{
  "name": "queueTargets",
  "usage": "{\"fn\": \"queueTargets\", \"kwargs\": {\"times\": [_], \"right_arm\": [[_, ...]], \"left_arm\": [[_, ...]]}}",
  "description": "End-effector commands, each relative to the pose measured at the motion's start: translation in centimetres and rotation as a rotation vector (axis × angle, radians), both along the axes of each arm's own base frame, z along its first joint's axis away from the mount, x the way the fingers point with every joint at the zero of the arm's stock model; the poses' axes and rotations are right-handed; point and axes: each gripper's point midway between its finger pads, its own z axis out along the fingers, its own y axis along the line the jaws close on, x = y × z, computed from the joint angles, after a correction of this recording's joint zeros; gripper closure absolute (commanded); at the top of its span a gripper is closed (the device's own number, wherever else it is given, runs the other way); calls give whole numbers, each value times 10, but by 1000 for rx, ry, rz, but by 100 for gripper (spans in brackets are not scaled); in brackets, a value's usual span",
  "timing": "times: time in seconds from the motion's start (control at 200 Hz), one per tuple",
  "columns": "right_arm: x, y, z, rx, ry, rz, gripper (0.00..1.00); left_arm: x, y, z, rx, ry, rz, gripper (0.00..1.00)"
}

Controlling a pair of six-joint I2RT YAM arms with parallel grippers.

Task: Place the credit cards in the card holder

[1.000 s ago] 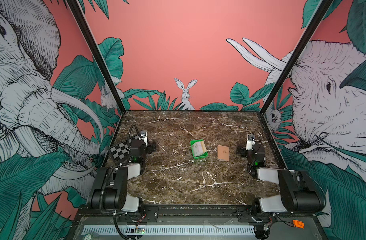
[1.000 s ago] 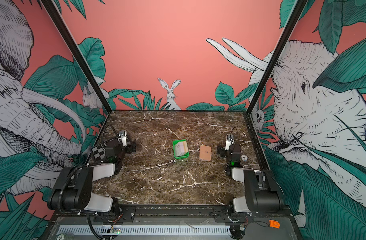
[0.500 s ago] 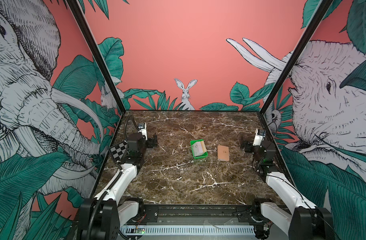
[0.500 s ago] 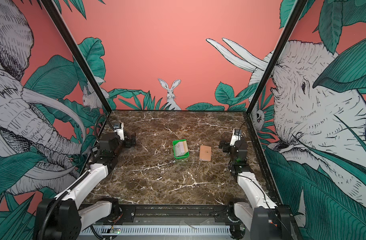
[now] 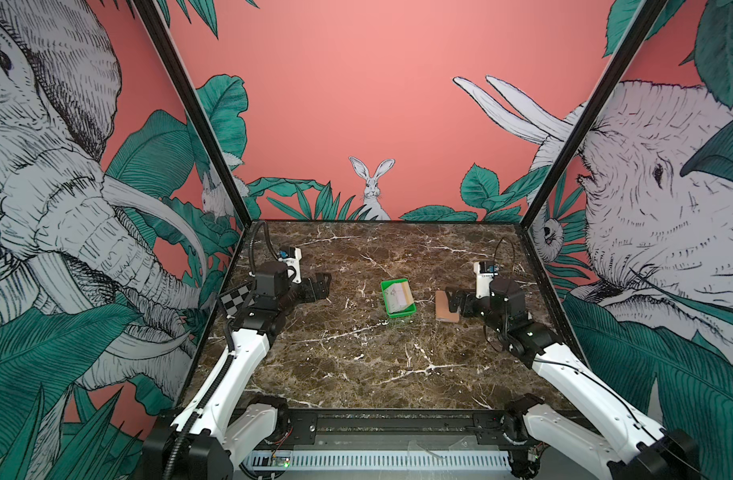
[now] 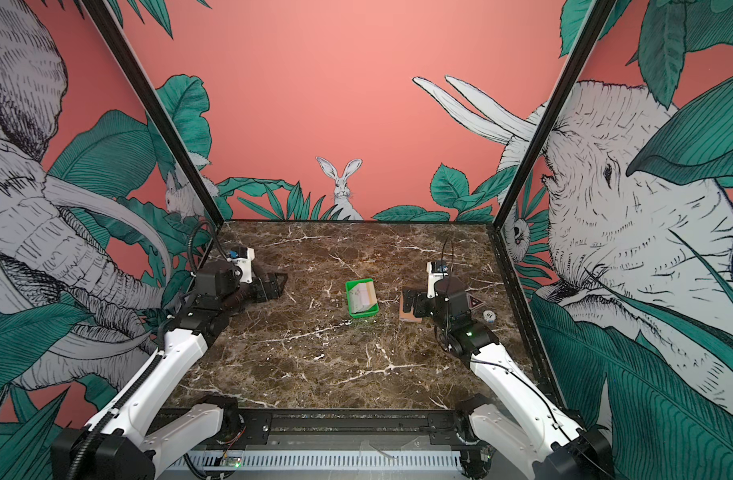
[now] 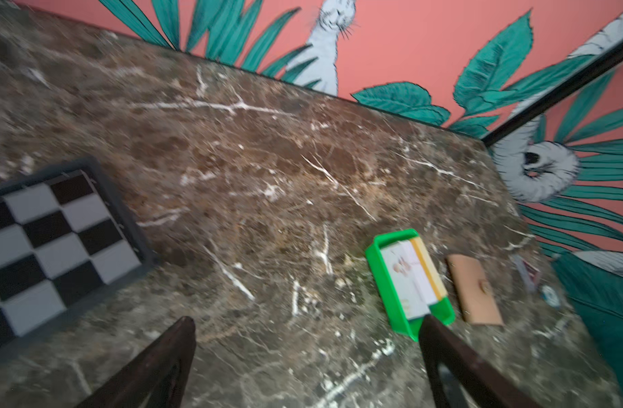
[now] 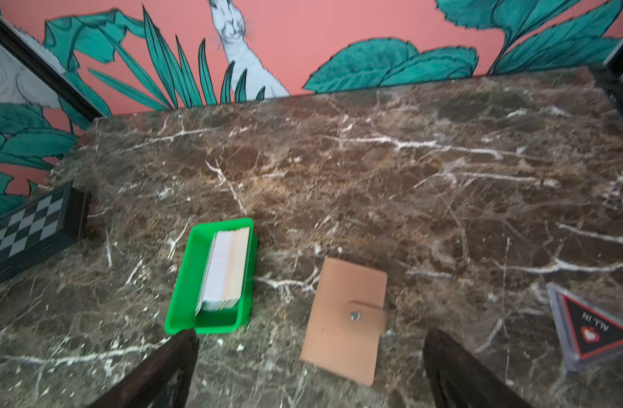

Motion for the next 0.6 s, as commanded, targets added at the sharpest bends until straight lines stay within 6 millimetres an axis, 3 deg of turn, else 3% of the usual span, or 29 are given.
{"fn": "queueTargets", "kwargs": {"times": [0.0, 0.175, 0.355, 0.595], "right_arm": [[-14, 4, -10, 3, 125, -24, 2], [-34, 24, -17, -70, 177, 42, 2], [-52, 48, -31, -3, 234, 155, 2], [-68, 18, -76, -74, 348, 16, 2]], "left_arm": [[-24, -21, -13, -89, 102, -43, 1], [-36, -45, -20, -109, 124, -78, 1], [-40, -64, -25, -177, 162, -129, 1], [-43, -76, -20, -279, 132, -171, 1]]}}
